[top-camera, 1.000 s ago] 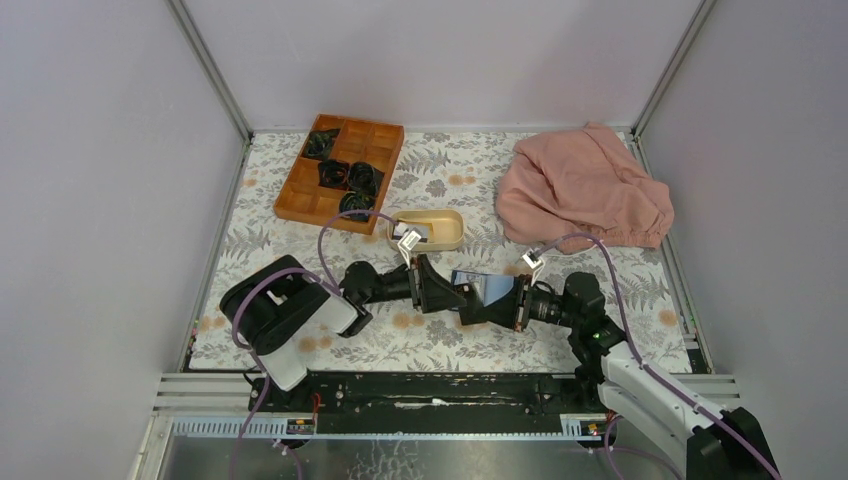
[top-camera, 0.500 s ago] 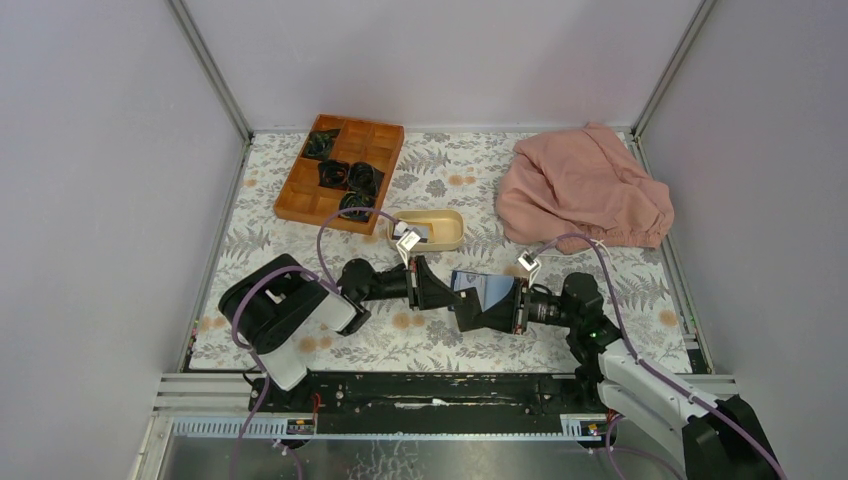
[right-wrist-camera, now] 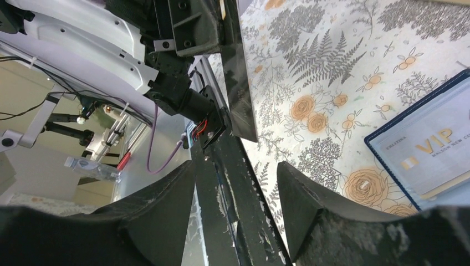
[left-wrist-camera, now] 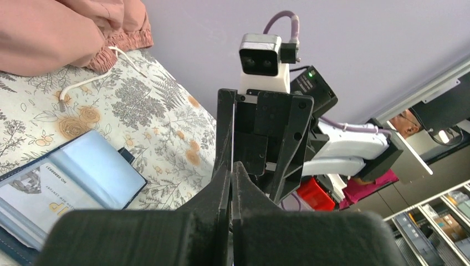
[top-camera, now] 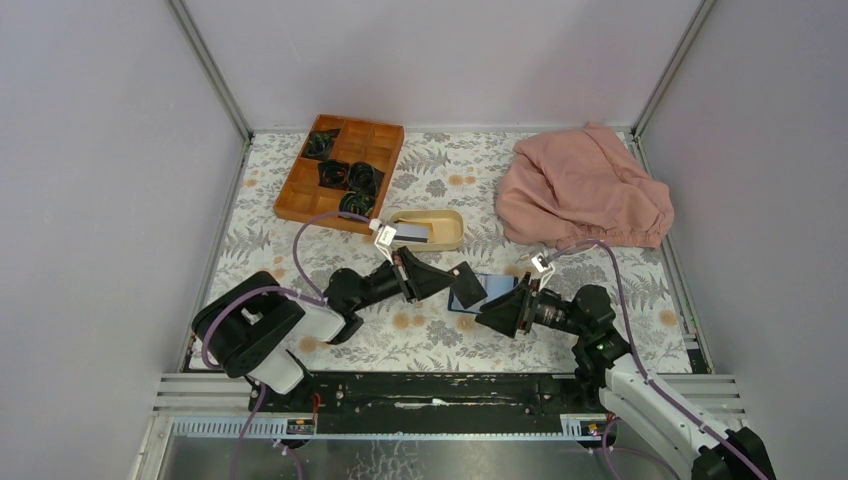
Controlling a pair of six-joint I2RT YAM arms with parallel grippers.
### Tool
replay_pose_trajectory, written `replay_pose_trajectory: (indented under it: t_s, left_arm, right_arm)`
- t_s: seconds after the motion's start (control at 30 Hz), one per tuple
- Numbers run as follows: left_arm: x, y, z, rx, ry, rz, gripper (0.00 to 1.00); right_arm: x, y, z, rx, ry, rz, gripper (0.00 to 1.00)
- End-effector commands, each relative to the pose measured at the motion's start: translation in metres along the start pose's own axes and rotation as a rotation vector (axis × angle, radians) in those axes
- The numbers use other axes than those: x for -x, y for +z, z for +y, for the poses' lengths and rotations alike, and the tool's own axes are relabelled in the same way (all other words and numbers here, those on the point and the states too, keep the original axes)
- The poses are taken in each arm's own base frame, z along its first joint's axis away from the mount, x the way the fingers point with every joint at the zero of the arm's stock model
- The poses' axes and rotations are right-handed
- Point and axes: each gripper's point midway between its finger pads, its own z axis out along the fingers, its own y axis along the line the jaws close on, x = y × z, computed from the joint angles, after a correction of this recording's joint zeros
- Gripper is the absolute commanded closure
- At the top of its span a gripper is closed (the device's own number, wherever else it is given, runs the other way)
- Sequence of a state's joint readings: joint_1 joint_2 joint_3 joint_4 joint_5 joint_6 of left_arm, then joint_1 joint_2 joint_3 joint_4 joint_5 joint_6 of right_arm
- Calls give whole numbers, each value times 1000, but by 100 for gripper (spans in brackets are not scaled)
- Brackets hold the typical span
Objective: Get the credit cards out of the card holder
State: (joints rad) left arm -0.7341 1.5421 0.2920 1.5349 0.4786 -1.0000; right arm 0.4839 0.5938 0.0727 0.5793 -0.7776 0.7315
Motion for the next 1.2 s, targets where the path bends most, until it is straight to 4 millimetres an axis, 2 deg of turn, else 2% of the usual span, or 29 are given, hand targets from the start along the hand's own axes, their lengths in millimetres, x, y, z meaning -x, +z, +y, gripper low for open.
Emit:
replay_pose_trajectory:
  t_s: [0.0,0.17,0.43,0.5,0.57,0.7,0.77,0.8,0.83,0.87,0.9,1.1,1.17]
  left_arm:
    - [18,4,-11,-5,45,-126,100]
    - [17,6,-17,-5,12,-149,100]
    - [5,13,-27,-36,-4,-116,100]
    - [3,13,-28,-38,-4,-112,100]
    - [2,13,-27,-37,-5,-110,100]
    - [2,13,-27,-37,-3,-109,100]
    - [2,13,-27,-35,-13,-110,91]
    - [2,12,-27,-33,-20,-112,79]
    - [3,11,-26,-29,-25,-117,60]
    - [5,10,-26,-28,-22,-119,50]
    - [4,9,-26,-34,-16,-110,46]
    - [1,9,-33,-110,4,-13,41]
    - [-5,12,-35,-143,-8,42,50]
  right_arm:
    - [24,-1,12,38,-98,-135,39]
    - [37,-2,16,44,-134,-204,40]
    - [39,3,23,91,-125,-191,42]
    - [41,3,25,100,-129,-197,48]
    - [42,3,25,103,-132,-200,57]
    - [41,2,25,100,-134,-201,86]
    - [40,2,23,89,-128,-200,99]
    - [40,2,22,79,-125,-194,100]
    - [37,2,19,63,-115,-175,100]
    - [35,3,17,51,-112,-156,100]
    - [33,3,17,42,-115,-135,100]
    - [14,1,22,62,-107,9,100]
    - [10,0,24,76,-99,25,100]
